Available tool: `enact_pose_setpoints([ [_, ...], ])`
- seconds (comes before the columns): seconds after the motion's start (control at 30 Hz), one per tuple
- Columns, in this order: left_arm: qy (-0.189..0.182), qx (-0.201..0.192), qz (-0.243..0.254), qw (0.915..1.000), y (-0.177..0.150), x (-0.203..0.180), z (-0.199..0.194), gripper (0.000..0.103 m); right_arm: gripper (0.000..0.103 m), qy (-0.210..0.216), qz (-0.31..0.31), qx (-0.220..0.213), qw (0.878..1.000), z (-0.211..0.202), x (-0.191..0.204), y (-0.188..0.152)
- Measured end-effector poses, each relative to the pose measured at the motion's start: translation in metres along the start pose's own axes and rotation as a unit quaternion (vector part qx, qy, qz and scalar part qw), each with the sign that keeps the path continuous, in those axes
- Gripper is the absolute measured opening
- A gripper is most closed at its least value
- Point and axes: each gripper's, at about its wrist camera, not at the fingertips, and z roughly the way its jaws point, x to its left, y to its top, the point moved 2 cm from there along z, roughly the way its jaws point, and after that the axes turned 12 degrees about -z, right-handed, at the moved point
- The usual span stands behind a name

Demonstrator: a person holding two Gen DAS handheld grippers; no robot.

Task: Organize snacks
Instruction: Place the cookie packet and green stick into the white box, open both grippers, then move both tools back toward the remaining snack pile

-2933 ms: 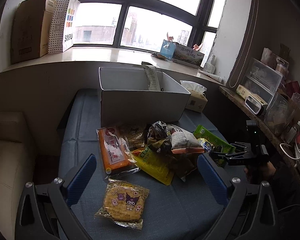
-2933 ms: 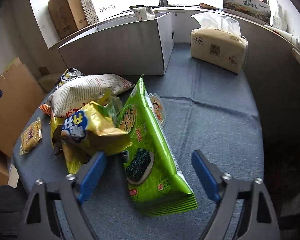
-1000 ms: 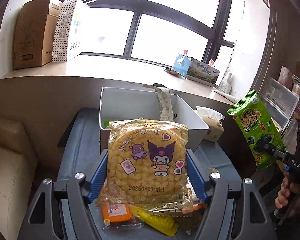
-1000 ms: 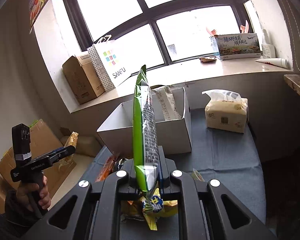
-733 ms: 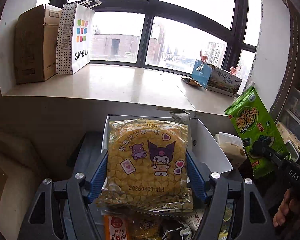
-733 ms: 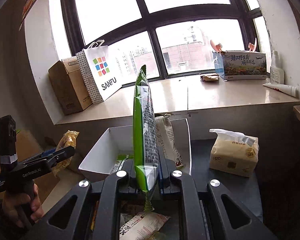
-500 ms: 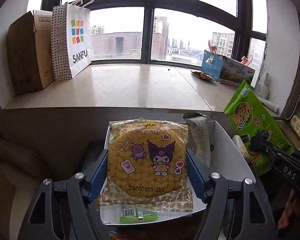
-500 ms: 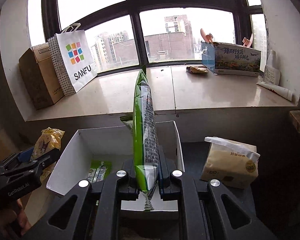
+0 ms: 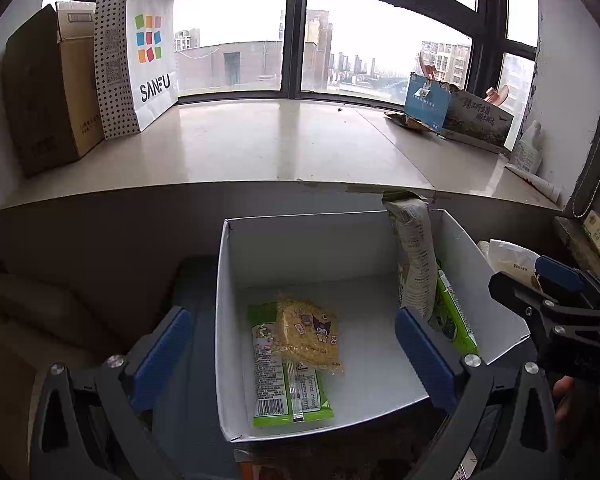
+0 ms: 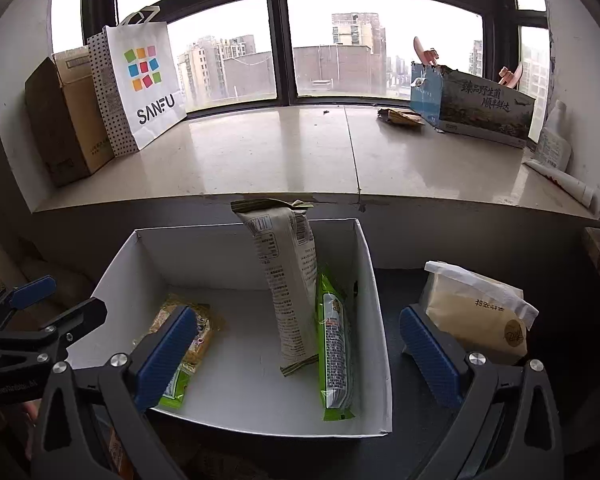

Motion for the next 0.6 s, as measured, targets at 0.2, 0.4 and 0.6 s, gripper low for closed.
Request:
enact_pose_setpoints([
  [0.2,-0.046,-0.023,-0.004,0.9987,-0.014,0.003,-0.045,0.103,0.103,0.031,0.029,-0.047,0.998,-0.041,-0.002,-0.011],
  [0.4,-0.094,-0.047,0.019,0.9943,-0.048,-0.003,-0.103,0.103,0.103,0.091,0.067,-0.114,0.987,-0.112,-0.001,-0.041],
  [0.6,-0.131,-0.05,0.033,0.9896,-0.09,-0.002,-0.143,0.103,0.103,0.088,0.025,-0.142,0.986,-0.168,-0.001,-0.085],
])
